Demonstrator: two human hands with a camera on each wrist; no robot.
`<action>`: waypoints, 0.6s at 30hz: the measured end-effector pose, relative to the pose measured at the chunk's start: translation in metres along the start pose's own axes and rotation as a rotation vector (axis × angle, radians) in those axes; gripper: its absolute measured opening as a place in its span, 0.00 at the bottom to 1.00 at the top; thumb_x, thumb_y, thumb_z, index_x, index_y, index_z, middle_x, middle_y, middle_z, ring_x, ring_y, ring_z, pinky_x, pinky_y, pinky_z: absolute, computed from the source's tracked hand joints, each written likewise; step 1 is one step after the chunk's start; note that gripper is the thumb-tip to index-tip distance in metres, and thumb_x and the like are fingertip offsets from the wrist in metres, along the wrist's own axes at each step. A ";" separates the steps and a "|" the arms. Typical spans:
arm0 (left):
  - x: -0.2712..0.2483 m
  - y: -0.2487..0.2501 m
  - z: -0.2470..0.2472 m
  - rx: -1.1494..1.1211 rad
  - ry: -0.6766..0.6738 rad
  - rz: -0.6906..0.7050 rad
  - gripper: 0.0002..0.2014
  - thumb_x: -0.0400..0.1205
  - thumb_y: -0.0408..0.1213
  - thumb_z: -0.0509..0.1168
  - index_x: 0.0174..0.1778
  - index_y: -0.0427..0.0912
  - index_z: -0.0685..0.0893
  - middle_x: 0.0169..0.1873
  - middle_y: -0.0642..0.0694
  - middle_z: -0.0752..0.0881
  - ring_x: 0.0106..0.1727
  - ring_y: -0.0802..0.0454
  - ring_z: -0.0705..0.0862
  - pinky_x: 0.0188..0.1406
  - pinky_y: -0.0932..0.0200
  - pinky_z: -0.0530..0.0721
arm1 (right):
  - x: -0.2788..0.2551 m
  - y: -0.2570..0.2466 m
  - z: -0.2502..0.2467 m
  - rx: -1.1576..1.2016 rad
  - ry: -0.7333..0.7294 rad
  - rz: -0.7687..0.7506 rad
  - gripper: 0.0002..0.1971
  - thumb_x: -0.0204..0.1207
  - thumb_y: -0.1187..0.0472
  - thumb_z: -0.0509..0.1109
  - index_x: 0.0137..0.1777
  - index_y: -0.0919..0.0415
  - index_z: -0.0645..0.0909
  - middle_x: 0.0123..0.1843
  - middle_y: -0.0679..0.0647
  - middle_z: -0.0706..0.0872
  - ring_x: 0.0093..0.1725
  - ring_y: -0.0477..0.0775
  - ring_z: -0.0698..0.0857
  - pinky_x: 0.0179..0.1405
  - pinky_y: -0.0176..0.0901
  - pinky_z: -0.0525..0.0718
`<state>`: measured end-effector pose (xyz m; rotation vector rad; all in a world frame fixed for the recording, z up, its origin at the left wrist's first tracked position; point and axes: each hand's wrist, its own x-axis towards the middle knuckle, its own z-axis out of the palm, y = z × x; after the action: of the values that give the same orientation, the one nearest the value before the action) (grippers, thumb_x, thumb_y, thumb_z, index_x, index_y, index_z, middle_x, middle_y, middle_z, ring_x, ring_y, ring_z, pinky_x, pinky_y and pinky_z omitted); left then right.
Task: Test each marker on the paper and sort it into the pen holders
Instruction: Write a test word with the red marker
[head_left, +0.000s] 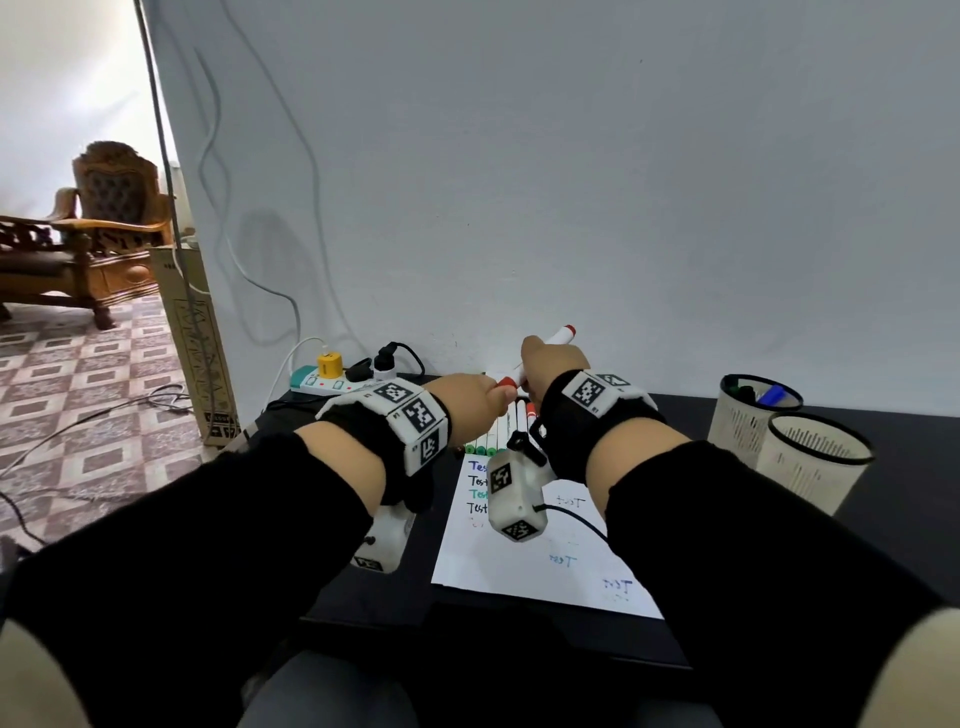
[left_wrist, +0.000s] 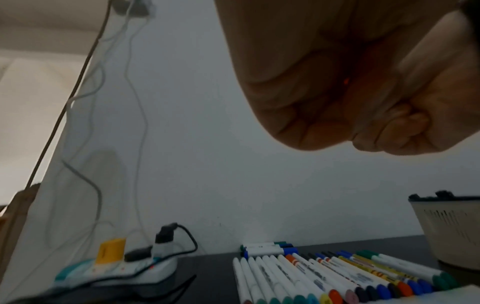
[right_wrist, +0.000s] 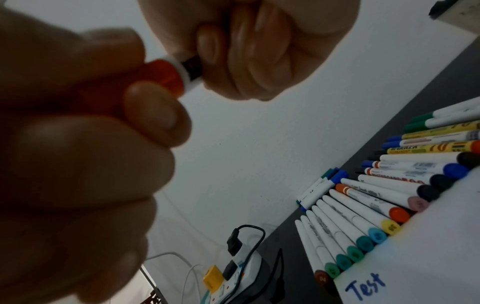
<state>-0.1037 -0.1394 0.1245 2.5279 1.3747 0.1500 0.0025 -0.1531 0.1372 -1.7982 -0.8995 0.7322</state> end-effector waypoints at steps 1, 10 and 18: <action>-0.002 0.000 0.000 0.047 0.013 0.005 0.19 0.89 0.47 0.43 0.51 0.40 0.75 0.42 0.45 0.78 0.45 0.49 0.75 0.48 0.58 0.70 | 0.000 -0.001 -0.001 0.026 -0.001 0.023 0.12 0.80 0.56 0.56 0.50 0.65 0.75 0.31 0.53 0.81 0.29 0.53 0.77 0.36 0.43 0.75; -0.023 -0.025 -0.001 0.075 -0.025 -0.070 0.17 0.88 0.48 0.46 0.56 0.41 0.75 0.43 0.49 0.75 0.52 0.49 0.76 0.49 0.60 0.67 | 0.029 0.023 -0.044 0.145 0.067 0.079 0.24 0.81 0.54 0.52 0.33 0.67 0.82 0.12 0.50 0.78 0.16 0.49 0.76 0.16 0.32 0.71; -0.008 -0.020 0.007 -0.009 -0.039 -0.089 0.16 0.87 0.48 0.50 0.59 0.41 0.75 0.52 0.44 0.82 0.53 0.48 0.80 0.50 0.58 0.72 | 0.035 0.030 -0.025 0.305 -0.003 0.102 0.21 0.78 0.47 0.65 0.30 0.61 0.74 0.25 0.54 0.75 0.19 0.49 0.69 0.18 0.39 0.65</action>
<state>-0.1231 -0.1367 0.1129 2.4436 1.4650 0.0899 0.0492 -0.1436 0.1155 -1.5793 -0.6609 0.8868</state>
